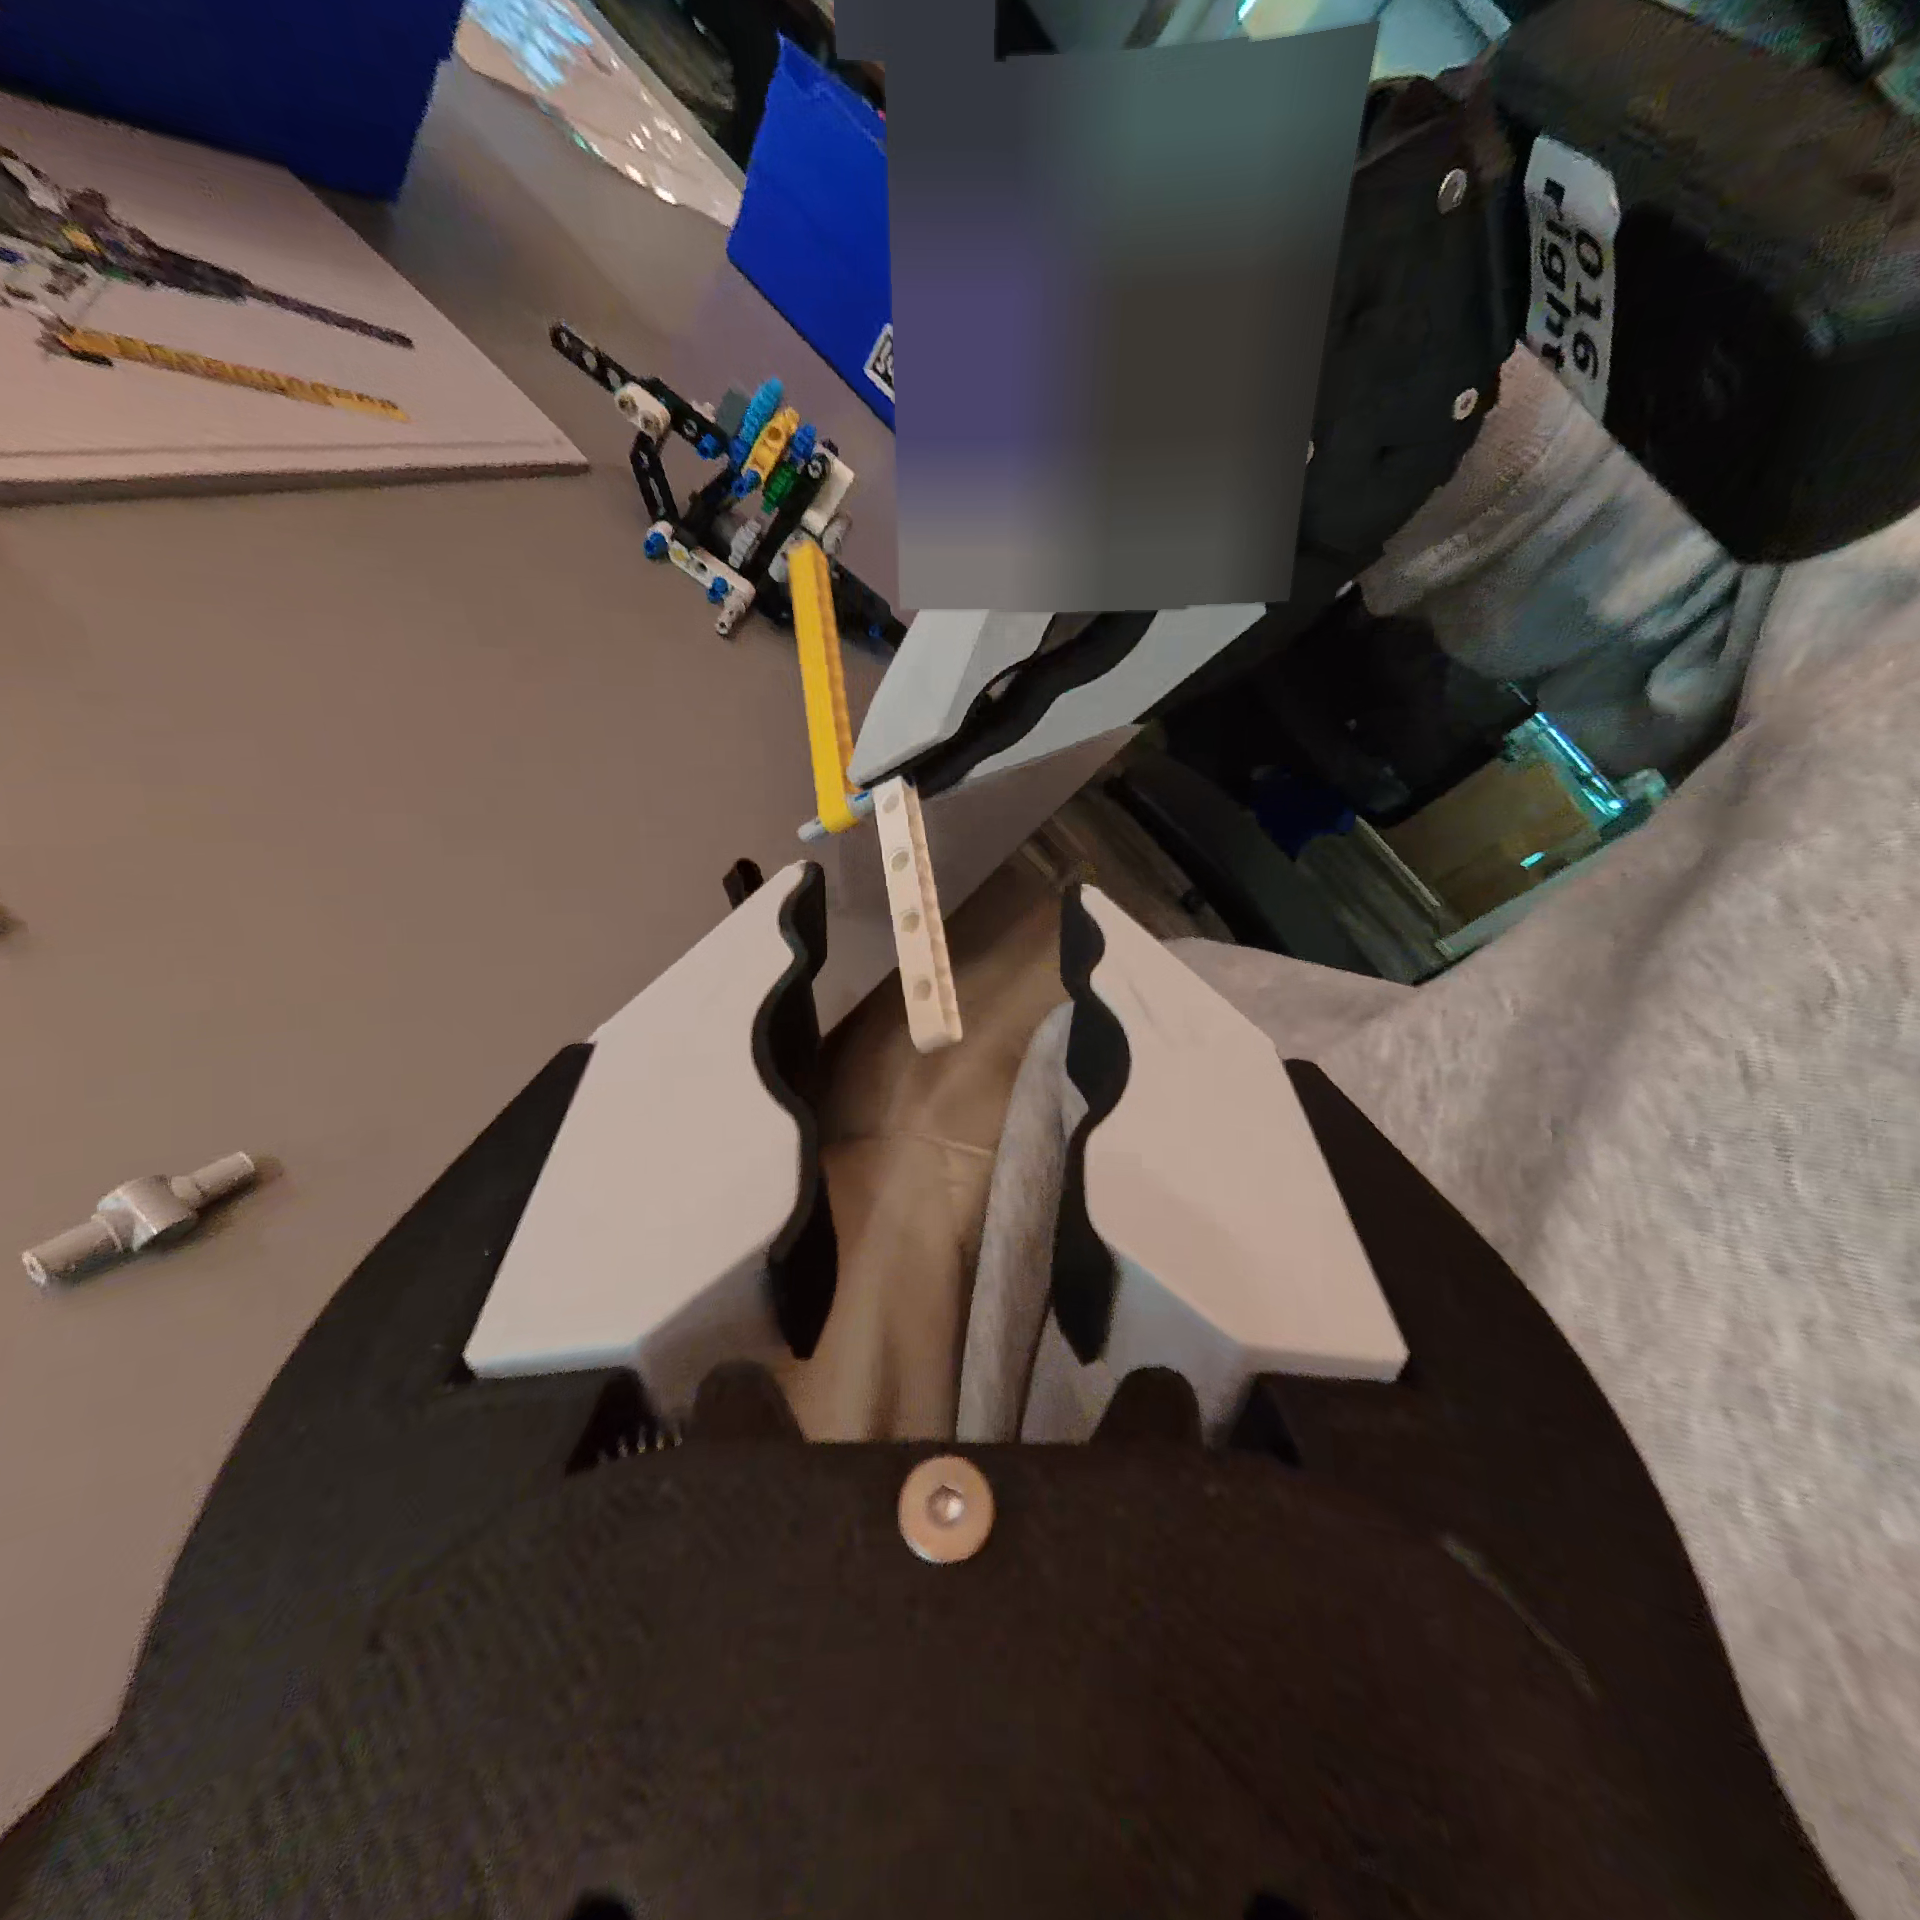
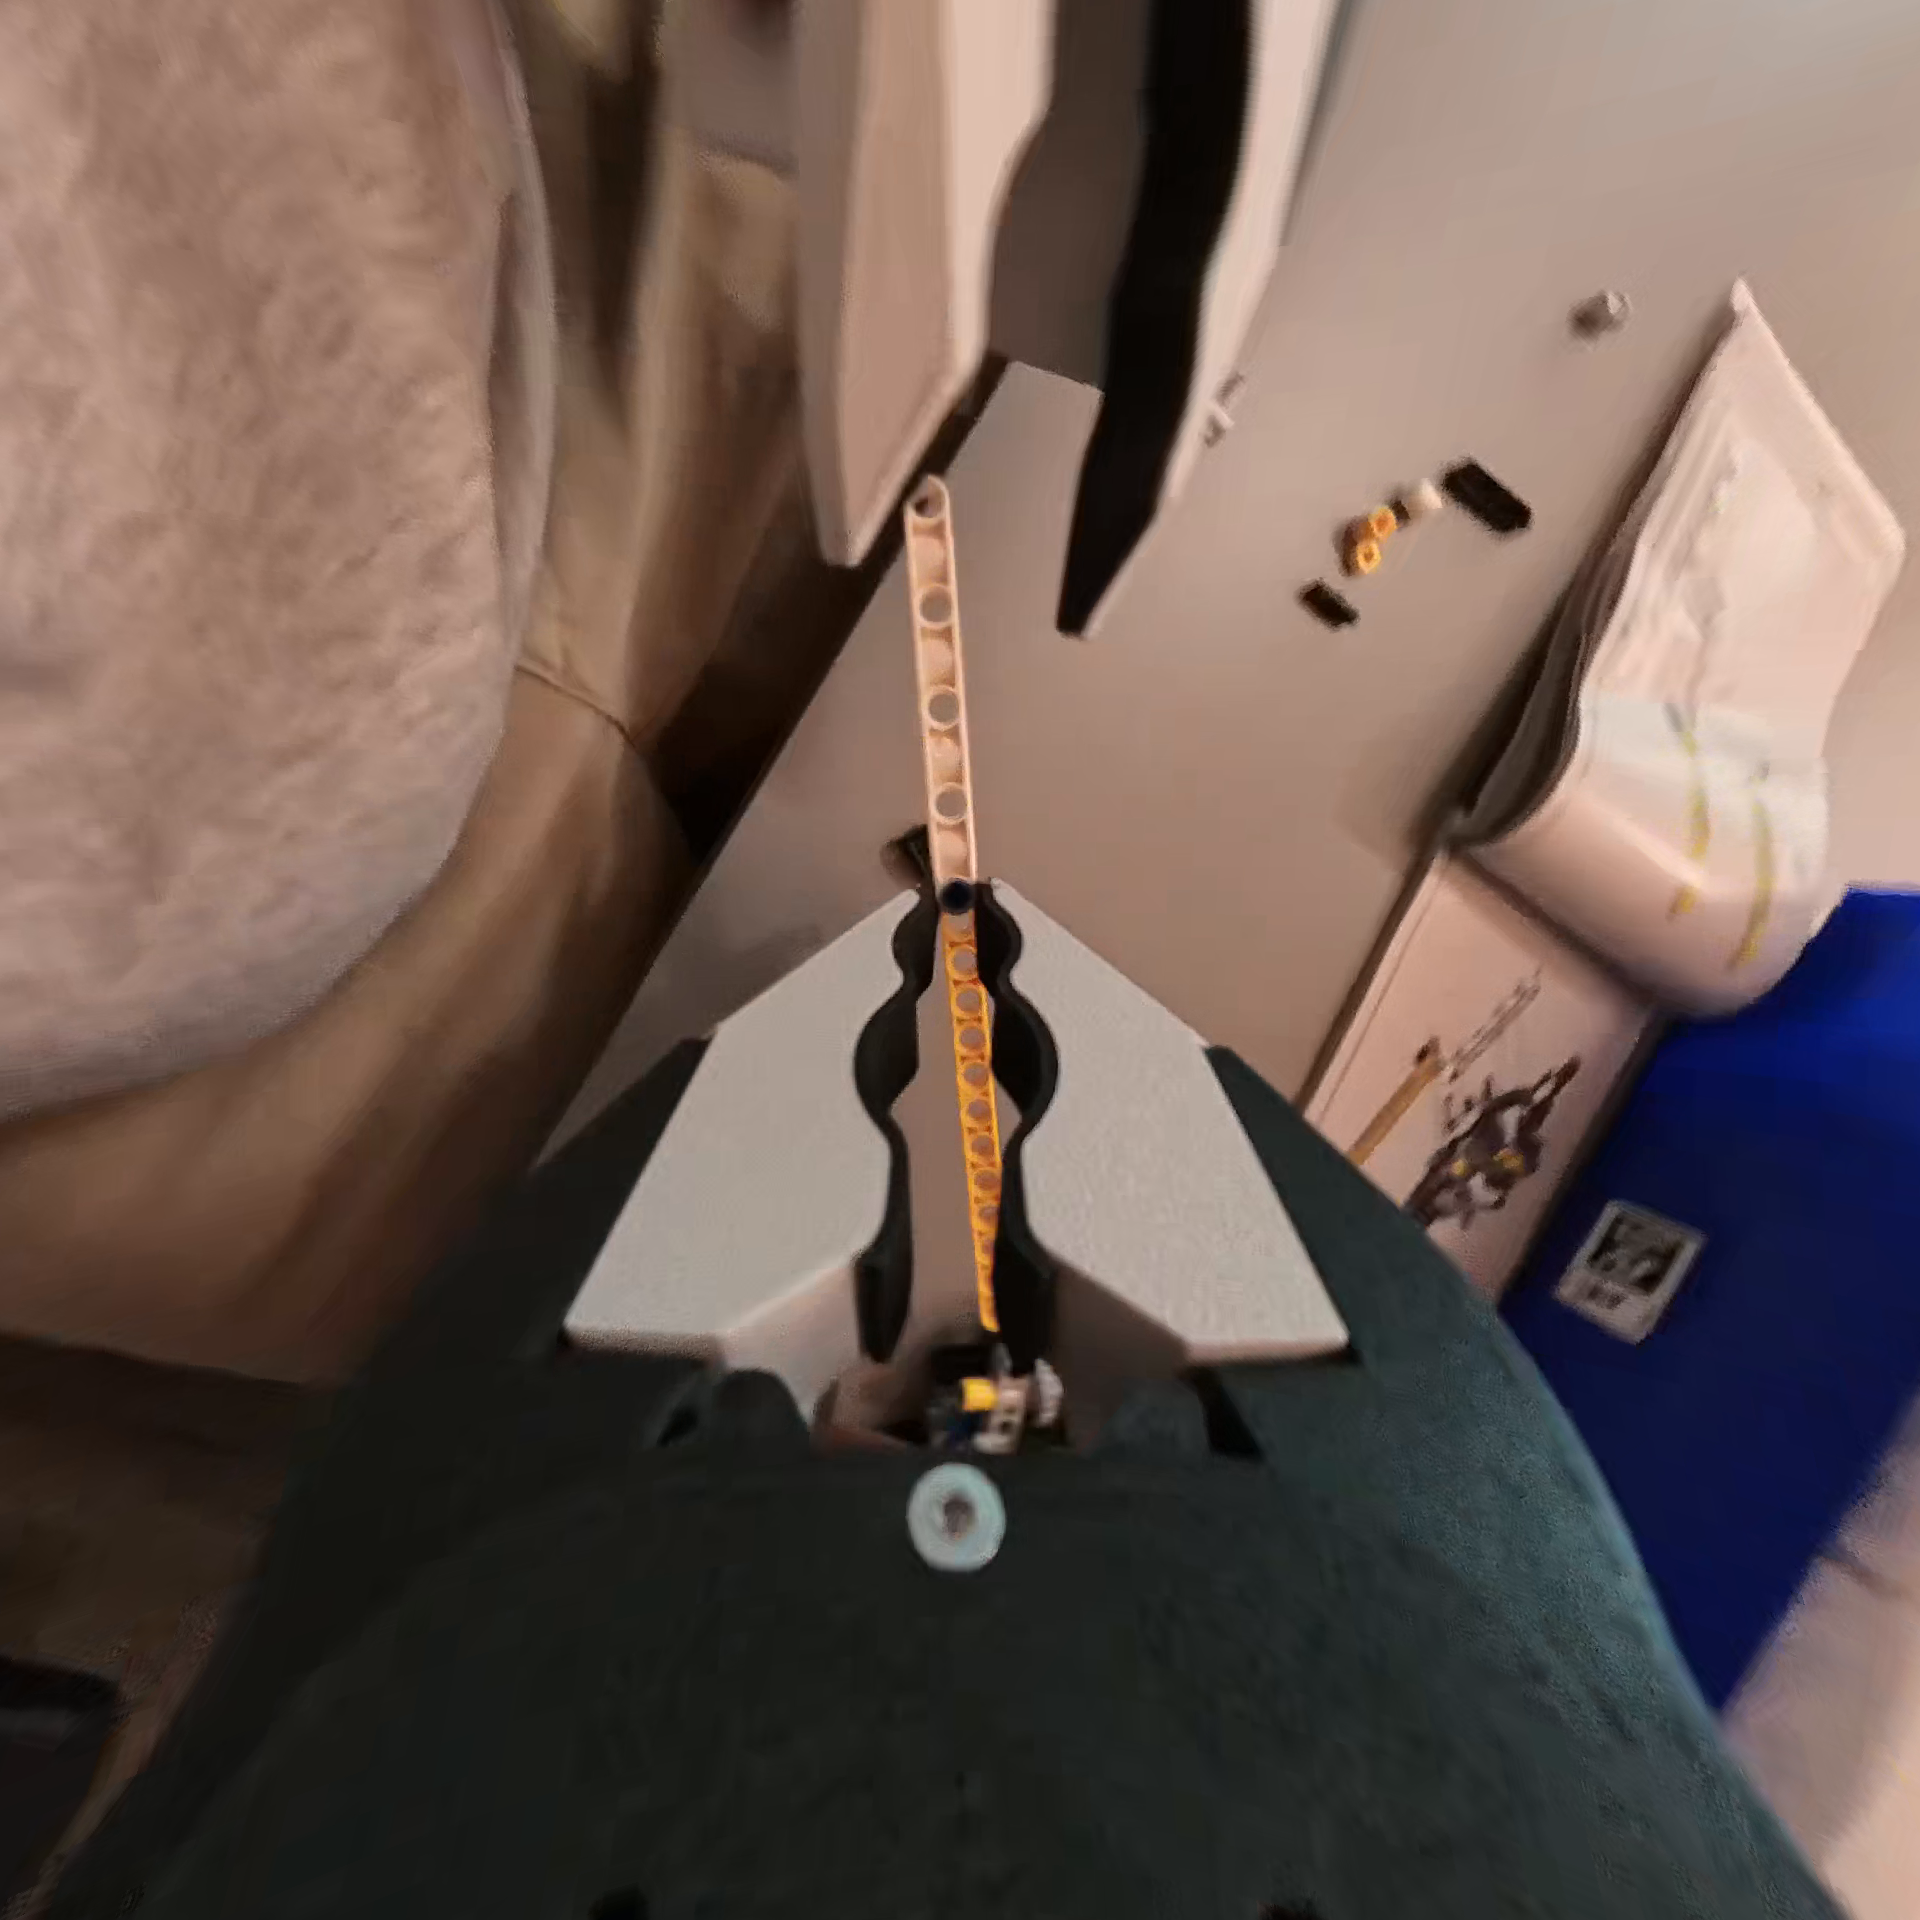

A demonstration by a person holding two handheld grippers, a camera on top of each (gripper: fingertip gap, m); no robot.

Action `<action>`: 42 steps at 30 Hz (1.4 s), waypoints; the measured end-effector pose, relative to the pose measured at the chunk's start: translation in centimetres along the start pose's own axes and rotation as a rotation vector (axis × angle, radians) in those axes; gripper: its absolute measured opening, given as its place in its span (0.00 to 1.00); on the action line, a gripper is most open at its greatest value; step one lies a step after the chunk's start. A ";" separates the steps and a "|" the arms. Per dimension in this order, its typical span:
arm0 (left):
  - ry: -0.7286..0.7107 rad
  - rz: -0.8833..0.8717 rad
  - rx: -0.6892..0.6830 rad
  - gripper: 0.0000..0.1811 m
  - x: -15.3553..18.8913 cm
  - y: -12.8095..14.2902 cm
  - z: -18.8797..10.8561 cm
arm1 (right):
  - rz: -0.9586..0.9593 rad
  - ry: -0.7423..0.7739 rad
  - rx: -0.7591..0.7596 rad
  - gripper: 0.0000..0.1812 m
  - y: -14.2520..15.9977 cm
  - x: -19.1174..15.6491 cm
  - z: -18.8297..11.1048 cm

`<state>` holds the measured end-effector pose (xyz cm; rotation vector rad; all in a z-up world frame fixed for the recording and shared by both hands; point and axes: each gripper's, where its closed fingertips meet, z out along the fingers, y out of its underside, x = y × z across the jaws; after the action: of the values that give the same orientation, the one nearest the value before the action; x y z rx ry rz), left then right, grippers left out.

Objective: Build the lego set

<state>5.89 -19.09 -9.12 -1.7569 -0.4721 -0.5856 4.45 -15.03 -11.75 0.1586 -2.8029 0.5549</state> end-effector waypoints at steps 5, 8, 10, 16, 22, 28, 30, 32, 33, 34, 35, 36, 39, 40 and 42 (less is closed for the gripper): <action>0.011 -0.086 -0.032 0.20 -0.8 0.6 -0.3 | -0.361 -0.057 -0.030 0.03 0.5 -0.1 1.2; 0.005 -0.123 -0.064 0.19 -1.6 1.4 0.1 | -0.360 -0.137 -0.025 0.03 1.0 -0.2 1.8; 0.017 -0.144 -0.085 0.19 -1.7 1.9 0.5 | -0.390 -0.171 -0.012 0.03 1.0 0.0 2.0; 0.016 -0.152 -0.103 0.19 -1.9 2.4 0.9 | -0.406 -0.296 -0.001 0.02 1.3 -0.1 2.3; 0.032 -0.171 -0.114 0.19 -1.9 2.6 1.3 | -0.415 -0.339 0.012 0.02 1.1 -0.1 2.4; 0.037 -0.174 -0.134 0.19 -1.7 3.1 1.8 | -0.401 -0.373 0.018 0.03 0.8 -0.3 2.5; 0.034 -0.174 -0.137 0.19 -1.7 3.1 1.9 | -0.418 -0.374 -0.001 0.03 1.1 -0.3 2.6; 0.032 -0.176 -0.138 0.18 -1.8 3.1 1.9 | -0.421 -0.374 -0.002 0.03 1.2 -0.3 2.6; 0.031 -0.178 -0.137 0.18 -1.9 3.1 2.0 | -0.413 -0.378 0.002 0.03 1.1 -0.3 2.6; 0.030 -0.179 -0.138 0.18 -1.9 3.1 2.0 | -0.412 -0.378 0.001 0.03 1.2 -0.2 2.6; 0.030 -0.180 -0.140 0.18 -1.9 3.2 2.1 | -0.418 -0.375 -0.005 0.03 1.3 -0.1 2.6; 0.030 -0.180 -0.143 0.18 -1.9 3.2 2.1 | -0.423 -0.375 -0.009 0.03 1.4 -0.1 2.6; 0.030 -0.181 -0.144 0.18 -1.9 3.2 2.3 | -0.417 -0.385 -0.007 0.03 1.5 -0.1 2.6; 0.031 -0.182 -0.144 0.18 -2.0 3.2 2.4 | -0.416 -0.389 -0.005 0.03 1.4 -0.2 2.6; 0.031 -0.184 -0.142 0.18 -2.0 3.1 2.5 | -0.412 -0.395 -0.003 0.02 1.3 -0.3 2.5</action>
<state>6.54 -17.47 -13.27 -1.8476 -0.5870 -0.7913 3.86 -14.76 -14.54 0.9107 -3.0056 0.4568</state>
